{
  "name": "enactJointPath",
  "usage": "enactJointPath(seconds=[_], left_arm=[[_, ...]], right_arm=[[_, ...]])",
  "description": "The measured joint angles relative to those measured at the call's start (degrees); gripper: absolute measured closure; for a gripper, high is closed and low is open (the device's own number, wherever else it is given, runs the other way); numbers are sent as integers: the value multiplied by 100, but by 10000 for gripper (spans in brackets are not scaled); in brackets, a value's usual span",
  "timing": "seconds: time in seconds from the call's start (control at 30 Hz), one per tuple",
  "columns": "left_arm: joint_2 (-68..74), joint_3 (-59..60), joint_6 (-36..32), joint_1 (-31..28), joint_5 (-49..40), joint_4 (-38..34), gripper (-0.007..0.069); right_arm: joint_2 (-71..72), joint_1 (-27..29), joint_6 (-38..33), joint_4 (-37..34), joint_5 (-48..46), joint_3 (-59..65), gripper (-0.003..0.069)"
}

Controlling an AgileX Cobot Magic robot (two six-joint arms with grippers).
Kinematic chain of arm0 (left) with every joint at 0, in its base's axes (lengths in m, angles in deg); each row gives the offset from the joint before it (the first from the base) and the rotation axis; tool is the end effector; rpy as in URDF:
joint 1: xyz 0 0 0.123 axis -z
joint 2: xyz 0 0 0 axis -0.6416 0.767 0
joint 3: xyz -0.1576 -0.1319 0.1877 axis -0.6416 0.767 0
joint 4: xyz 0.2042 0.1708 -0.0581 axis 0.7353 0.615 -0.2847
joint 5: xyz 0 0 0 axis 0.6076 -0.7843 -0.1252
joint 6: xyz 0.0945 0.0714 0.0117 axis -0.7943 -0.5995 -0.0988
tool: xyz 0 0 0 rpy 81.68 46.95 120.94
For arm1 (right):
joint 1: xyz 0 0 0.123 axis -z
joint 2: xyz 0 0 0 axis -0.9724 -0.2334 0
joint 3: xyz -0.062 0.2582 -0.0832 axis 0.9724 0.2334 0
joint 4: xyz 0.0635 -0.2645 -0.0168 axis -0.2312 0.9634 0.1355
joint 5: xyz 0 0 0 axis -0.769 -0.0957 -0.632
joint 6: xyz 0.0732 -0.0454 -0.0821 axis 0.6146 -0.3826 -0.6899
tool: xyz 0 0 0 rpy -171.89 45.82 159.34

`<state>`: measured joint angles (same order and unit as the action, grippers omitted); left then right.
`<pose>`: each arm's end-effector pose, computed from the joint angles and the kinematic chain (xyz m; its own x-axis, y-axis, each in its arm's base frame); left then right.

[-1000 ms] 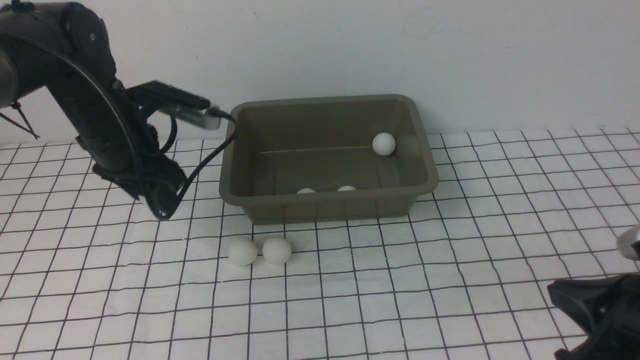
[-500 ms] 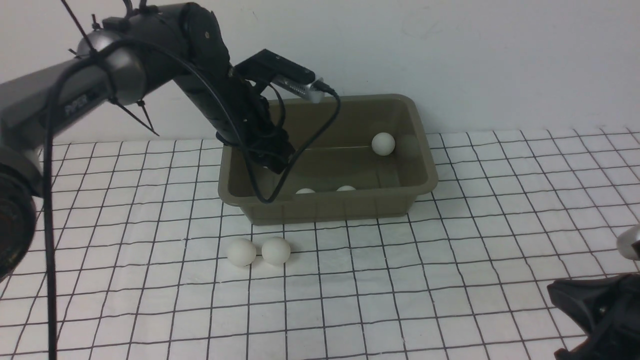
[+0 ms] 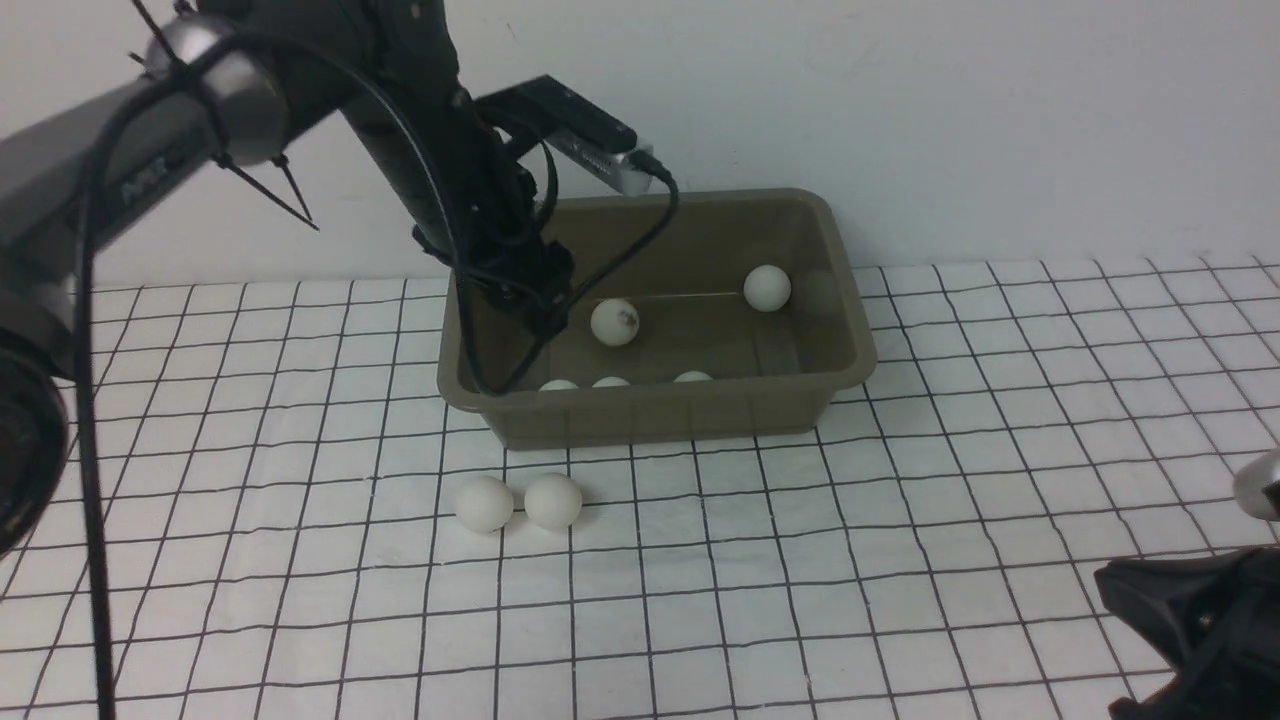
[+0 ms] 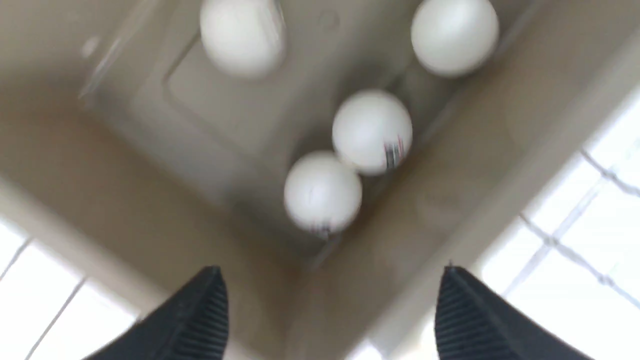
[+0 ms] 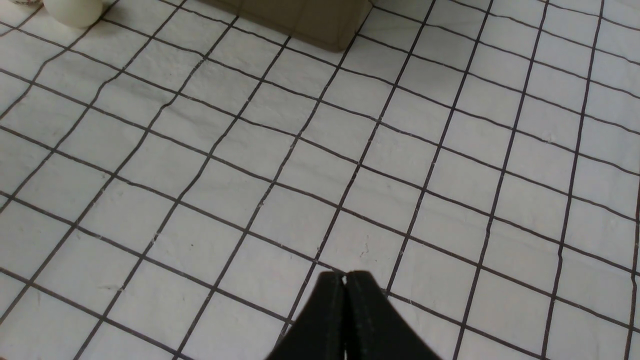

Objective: Put the table tennis balls into the box on the white checkered tablecloth.
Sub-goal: 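Reach for and grasp a ping pong ball on the table beside the basket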

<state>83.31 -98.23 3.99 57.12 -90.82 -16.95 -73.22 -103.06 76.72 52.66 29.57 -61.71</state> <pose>0.4486 -0.1580 0.2510 -0.6302 0.6813 -0.3724 0.7238 0.6891 0.0359 0.1790 0.0777 0.2030 -0.5712 -0.3612 -0.7370 -0.4261 0.8980 -0.1099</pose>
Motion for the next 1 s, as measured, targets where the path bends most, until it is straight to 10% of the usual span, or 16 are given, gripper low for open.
enactJointPath(seconds=[0.43,0.63,1.0], left_arm=[[-1861,2217,119,-785,-97,-492,230],[-2299,4430,-81,-711,1870,-690,228],[-1333,4654,-718,-574,2991,-1355,92]], right_arm=[[0,0,0,0,0,0,676],[0,0,0,0,0,0,676],[0,0,0,0,0,0,676]])
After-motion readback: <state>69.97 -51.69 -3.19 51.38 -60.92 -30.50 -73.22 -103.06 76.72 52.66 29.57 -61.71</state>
